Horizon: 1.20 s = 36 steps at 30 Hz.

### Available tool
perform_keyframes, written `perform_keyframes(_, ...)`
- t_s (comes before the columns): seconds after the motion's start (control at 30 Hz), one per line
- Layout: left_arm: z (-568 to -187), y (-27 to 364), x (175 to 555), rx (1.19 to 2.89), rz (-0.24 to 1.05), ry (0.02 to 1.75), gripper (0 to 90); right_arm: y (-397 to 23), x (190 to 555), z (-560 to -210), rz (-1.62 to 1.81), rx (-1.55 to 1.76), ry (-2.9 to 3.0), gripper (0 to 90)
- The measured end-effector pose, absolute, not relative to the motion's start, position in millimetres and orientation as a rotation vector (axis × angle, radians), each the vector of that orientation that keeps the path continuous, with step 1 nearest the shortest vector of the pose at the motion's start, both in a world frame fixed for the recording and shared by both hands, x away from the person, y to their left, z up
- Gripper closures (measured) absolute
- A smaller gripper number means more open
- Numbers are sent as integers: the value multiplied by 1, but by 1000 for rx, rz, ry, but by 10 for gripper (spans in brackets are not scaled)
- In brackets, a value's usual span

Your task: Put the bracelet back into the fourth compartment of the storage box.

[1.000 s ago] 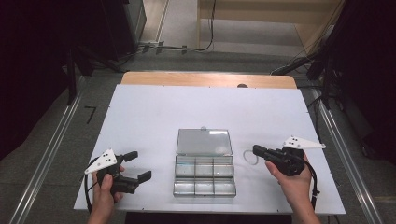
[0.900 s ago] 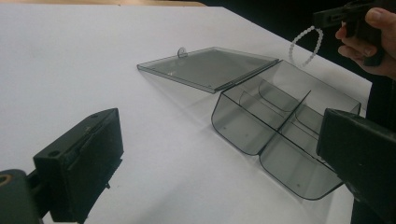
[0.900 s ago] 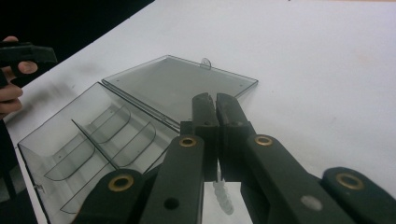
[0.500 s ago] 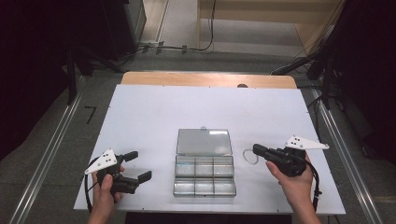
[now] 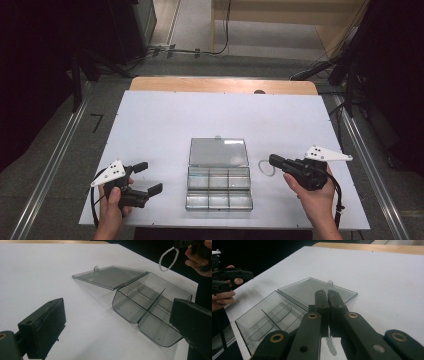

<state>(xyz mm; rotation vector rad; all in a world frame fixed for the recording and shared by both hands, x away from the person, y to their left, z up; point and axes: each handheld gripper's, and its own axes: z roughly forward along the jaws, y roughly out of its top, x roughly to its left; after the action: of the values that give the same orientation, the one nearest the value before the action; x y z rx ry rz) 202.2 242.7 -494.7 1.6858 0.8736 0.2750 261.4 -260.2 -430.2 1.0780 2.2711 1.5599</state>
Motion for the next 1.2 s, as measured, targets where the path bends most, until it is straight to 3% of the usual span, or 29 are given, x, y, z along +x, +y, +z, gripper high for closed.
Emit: perform_keyframes(1.2,-494,242,202,1681,285,871,3,-226,249,-425,1608,971,2334,856)
